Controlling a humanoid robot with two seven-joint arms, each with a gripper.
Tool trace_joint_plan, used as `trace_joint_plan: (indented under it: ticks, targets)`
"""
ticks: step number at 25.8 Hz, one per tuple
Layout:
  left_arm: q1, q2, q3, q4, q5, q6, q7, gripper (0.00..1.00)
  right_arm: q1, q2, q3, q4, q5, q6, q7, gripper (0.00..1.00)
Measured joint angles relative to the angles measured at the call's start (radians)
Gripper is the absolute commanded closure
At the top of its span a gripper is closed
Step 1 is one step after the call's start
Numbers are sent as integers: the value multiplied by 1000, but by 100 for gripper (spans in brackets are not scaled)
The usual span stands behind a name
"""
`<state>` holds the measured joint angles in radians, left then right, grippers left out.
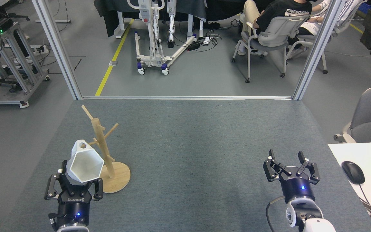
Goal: Hang cup on storage rack
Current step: 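Hook the cup onto a peg of the wooden stand with the left gripper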
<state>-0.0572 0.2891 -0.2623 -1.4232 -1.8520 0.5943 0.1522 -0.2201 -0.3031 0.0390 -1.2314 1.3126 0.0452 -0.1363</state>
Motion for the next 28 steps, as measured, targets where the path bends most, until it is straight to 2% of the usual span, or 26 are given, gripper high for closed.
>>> trace_joint_plan:
  ticks: [11, 19, 20, 21, 23, 24, 28]
  targets:
    - [-41, -1, 0, 40, 13, -1, -41, 94, 1, 0, 0, 2, 3, -7, 0, 1]
    - [-63, -1, 0, 83, 18, -40, -51, 93, -1, 1, 1, 2, 3, -12, 0, 1]
    - [-63, -1, 0, 84, 18, -40, -51, 88, -1, 2, 2, 2, 3, -12, -1, 1]
    - [-63, -1, 0, 85, 18, -41, -51, 72, -2, 2, 2, 2, 4, -11, -1, 1]
    - [-64, -1, 0, 87, 18, -41, -50, 7, -4, 4, 2, 2, 6, -7, -1, 1]
    - [-65, -1, 0, 87, 18, -39, -47, 0, -4, 5, 1, 2, 8, -5, -2, 1]
    - [-63, -3, 0, 84, 17, -26, -43, 0, -5, 6, 1, 1, 13, -1, -2, 1]
